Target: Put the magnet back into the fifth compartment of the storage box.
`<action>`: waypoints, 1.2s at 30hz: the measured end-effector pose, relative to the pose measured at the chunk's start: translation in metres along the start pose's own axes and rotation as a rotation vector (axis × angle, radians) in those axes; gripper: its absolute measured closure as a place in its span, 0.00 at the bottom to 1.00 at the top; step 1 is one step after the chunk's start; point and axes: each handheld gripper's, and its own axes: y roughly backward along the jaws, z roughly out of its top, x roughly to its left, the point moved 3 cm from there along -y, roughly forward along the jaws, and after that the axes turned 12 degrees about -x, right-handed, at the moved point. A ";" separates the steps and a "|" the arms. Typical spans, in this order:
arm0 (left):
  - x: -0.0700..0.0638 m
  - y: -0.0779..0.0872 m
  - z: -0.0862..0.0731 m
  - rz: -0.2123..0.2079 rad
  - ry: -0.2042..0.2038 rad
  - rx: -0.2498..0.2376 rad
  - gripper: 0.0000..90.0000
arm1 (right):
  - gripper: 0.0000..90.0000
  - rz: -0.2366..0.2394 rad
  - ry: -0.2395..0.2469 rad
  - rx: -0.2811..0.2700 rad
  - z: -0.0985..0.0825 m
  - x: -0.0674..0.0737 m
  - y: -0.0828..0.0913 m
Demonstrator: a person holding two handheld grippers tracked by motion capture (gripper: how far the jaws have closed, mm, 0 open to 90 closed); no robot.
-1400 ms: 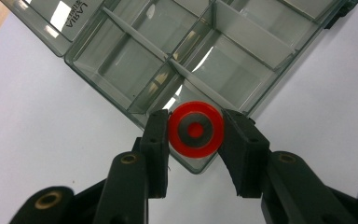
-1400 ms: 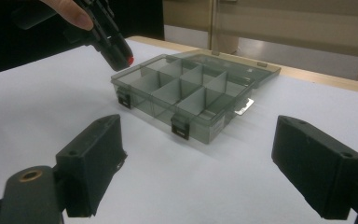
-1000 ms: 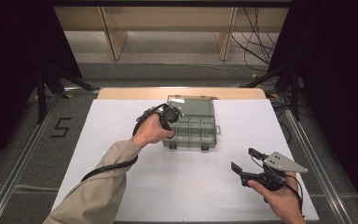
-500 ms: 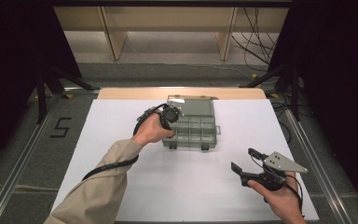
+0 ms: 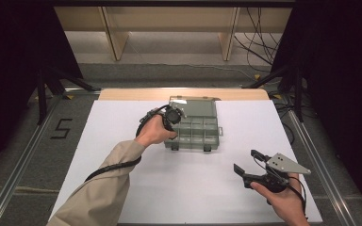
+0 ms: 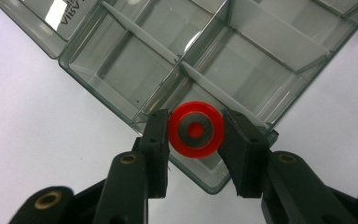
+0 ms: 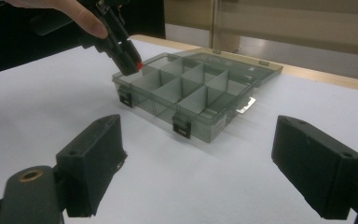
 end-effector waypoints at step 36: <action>0.001 -0.009 -0.002 -0.008 -0.022 -0.016 0.69 | 0.19 0.020 -0.010 -0.011 -0.001 0.001 -0.001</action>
